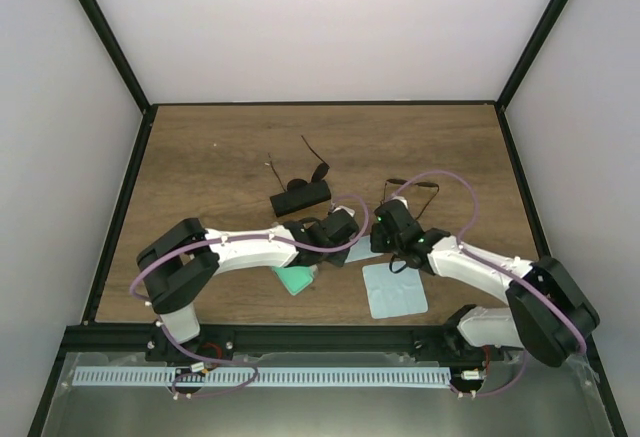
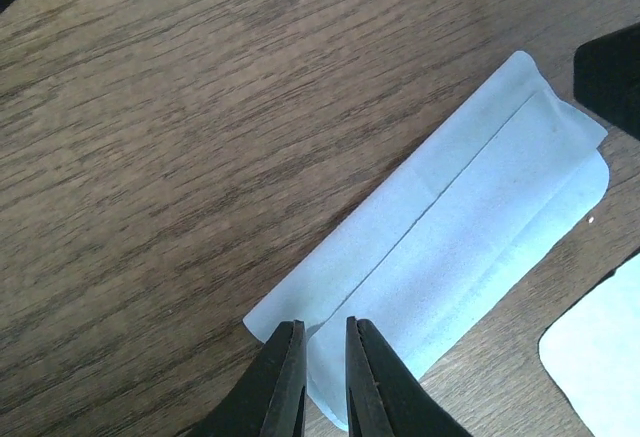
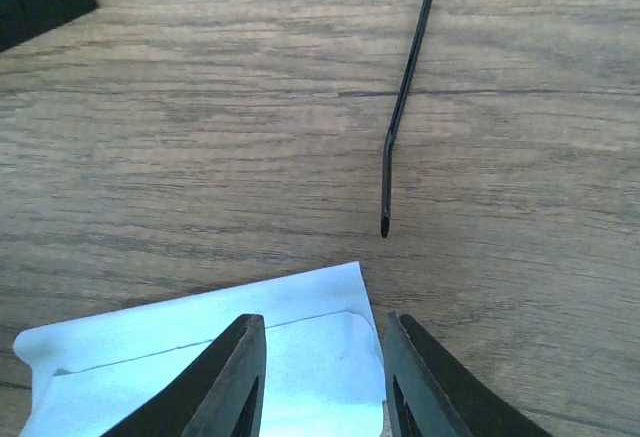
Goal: Organize the sunglasses
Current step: Fold the glasses cleaning cloth at the center of the board.
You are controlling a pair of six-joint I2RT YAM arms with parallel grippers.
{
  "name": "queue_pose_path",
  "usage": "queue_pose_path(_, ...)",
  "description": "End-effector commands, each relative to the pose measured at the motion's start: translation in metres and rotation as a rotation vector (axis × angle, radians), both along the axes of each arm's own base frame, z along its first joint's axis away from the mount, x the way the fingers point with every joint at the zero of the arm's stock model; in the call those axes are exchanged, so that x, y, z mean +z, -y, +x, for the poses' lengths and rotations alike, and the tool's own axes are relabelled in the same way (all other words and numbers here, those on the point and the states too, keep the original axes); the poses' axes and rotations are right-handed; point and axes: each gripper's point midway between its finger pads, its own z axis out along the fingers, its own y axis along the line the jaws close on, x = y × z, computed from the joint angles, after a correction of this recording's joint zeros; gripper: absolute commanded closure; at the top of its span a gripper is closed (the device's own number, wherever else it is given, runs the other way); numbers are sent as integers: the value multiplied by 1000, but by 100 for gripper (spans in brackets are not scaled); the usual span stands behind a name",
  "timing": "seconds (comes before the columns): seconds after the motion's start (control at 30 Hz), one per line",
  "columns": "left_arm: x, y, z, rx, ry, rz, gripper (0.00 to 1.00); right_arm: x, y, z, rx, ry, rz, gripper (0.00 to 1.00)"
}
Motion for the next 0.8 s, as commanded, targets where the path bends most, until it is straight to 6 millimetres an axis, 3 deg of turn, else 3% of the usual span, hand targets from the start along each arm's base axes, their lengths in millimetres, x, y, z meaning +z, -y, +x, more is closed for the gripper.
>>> queue_pose_path(0.0,7,2,2,3,21,-20,86,9,-4,1,9,28,23,67)
queue_pose_path(0.23,1,3,7,17,36,-12,86,-1,-28,-1,95,-24,82,77)
queue_pose_path(0.4,-8,5,12,23,33,-5,86,-4,-32,-2,109,-25,92,82)
queue_pose_path(0.57,-28,8,15,10,-4,30,86,-3,-43,-1,144,-31,130,83)
queue_pose_path(0.77,-35,7,17,16,-13,43,87,-5,-53,-5,183,-49,163,84)
